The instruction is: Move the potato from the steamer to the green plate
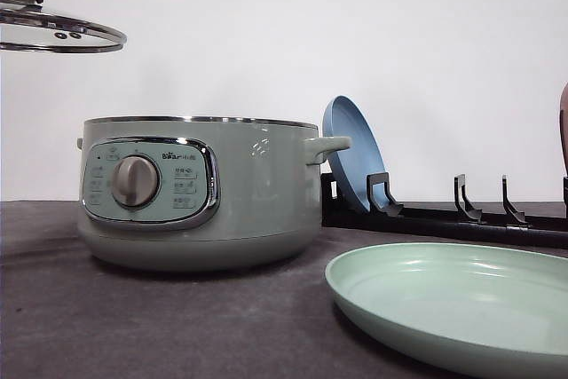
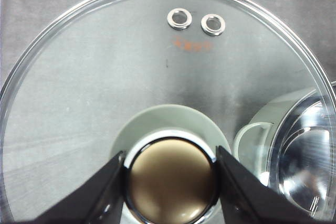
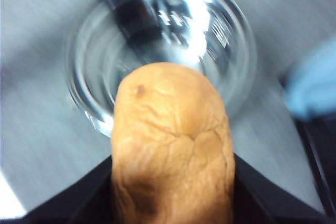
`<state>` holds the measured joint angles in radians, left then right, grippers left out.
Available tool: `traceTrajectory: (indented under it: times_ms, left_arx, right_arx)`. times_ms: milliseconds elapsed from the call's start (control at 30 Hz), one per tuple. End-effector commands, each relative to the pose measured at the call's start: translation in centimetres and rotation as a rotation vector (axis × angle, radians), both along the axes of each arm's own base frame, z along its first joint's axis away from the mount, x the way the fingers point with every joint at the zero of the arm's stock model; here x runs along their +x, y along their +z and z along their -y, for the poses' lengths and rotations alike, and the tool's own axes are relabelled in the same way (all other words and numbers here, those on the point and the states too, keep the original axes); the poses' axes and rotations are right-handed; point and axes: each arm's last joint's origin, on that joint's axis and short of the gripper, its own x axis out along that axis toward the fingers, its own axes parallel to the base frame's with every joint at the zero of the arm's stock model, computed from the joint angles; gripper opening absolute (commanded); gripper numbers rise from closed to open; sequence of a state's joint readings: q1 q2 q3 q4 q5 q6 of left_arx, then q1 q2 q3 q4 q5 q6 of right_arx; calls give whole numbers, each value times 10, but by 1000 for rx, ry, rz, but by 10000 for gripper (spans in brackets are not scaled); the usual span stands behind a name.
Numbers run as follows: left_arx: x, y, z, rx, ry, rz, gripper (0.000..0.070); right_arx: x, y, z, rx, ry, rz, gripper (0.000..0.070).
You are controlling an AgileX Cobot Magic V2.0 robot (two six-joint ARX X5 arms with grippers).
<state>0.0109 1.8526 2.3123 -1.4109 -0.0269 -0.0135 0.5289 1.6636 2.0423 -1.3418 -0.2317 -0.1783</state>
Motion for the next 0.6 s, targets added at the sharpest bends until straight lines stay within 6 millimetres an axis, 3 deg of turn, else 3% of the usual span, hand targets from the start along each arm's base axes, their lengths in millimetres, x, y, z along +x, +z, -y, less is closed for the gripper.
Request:
traceTrajectory:
  times_ms: [0, 133, 233, 400, 567]
  left_arx:
    - [-9, 16, 0, 1, 0, 62, 0]
    - [-9, 16, -1, 1, 1, 61, 0]
    - [-10, 16, -2, 2, 4, 59, 0]
    - [-10, 16, -2, 1, 5, 58, 0]
    - [-10, 16, -2, 1, 4, 57, 0]
  right_arx:
    - [-19, -4, 11, -30, -4, -61, 176]
    - [-48, -22, 35, -33, -29, -77, 176]
    - [-66, -48, 47, -14, -50, -106, 176]
    - [-85, -106, 55, 73, -110, -169, 176]
    - [-89, -167, 57, 113, -203, -221, 176]
